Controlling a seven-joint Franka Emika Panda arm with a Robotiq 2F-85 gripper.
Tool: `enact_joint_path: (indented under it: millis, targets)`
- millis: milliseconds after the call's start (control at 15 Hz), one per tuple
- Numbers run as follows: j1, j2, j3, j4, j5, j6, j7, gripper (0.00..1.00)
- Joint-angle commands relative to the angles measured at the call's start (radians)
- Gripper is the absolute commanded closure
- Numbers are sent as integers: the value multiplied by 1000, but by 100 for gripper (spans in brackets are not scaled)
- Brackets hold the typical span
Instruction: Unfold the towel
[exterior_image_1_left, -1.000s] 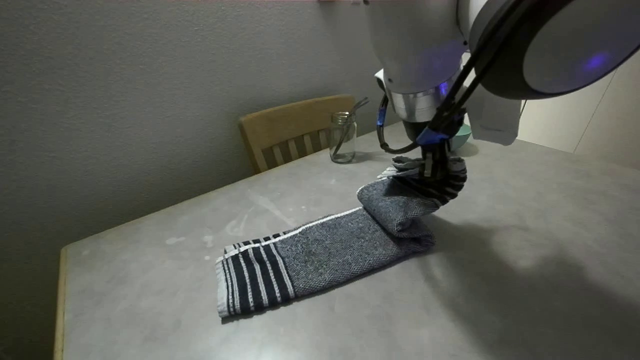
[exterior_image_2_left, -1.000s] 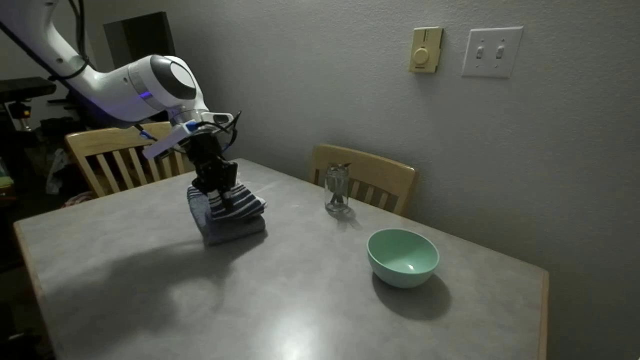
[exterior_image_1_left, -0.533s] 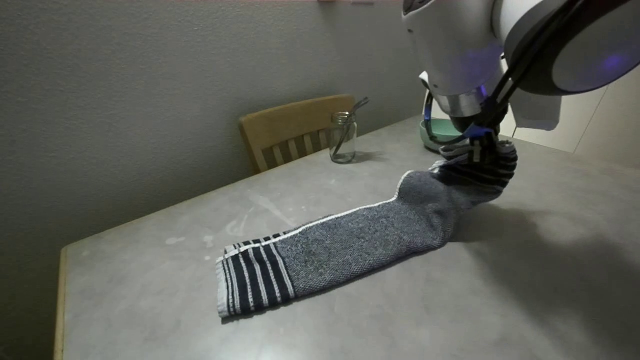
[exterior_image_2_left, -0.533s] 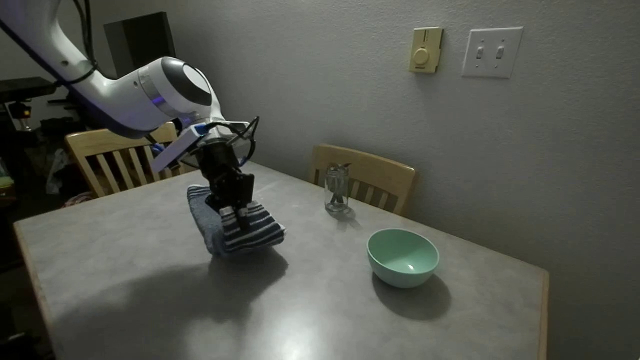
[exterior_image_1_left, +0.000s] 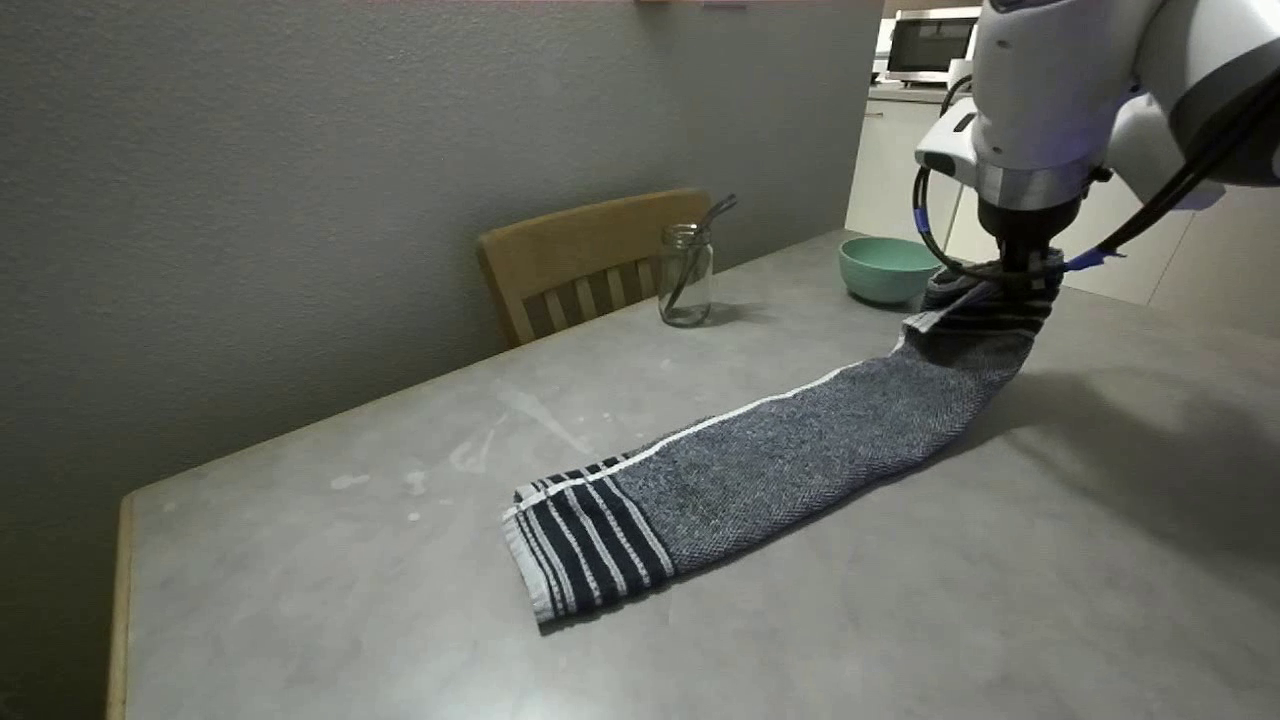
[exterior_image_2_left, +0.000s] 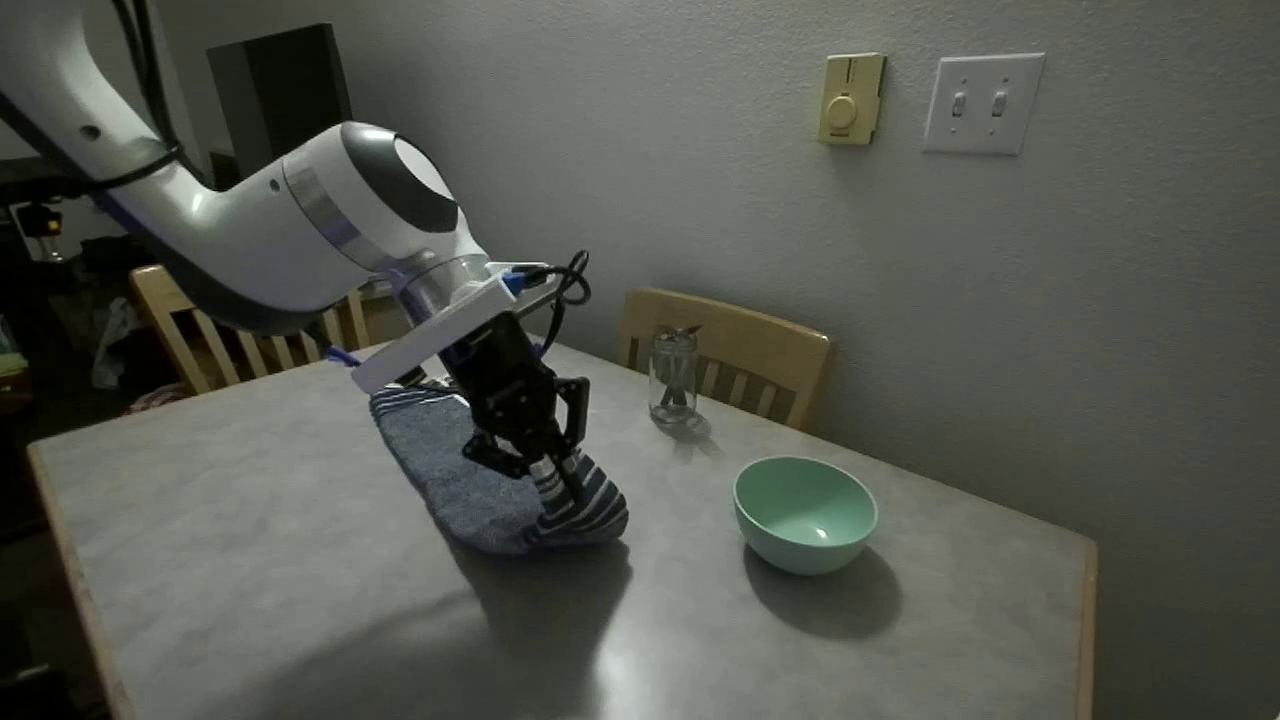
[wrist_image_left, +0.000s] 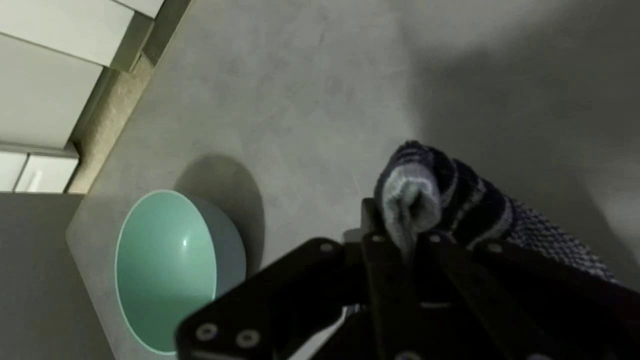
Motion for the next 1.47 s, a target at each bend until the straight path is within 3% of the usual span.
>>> enact_joint_path:
  millis: [0,200,533,667,733,933,1000,1067,1400]
  targets:
    - [-78,-21,-10,-56,-57,172,-100,67]
    - [-88,-22,-19,-65,-61,203,-86,47]
    - [-23,-50,-16,-61,-89,64,208,11]
    - [-10,-43,9,-61,-54,27,216,1]
    - [-4,-39,25,-62,-22,10,189,0]
    - [0,-27,68,-72,93,17,111,0]
    - [-3,-20,75,-72,140,28,102,10]
    - [-5,-15,79,-71,186,30,95,26]
    - [-64,0,51,-96,443,141,0,62]
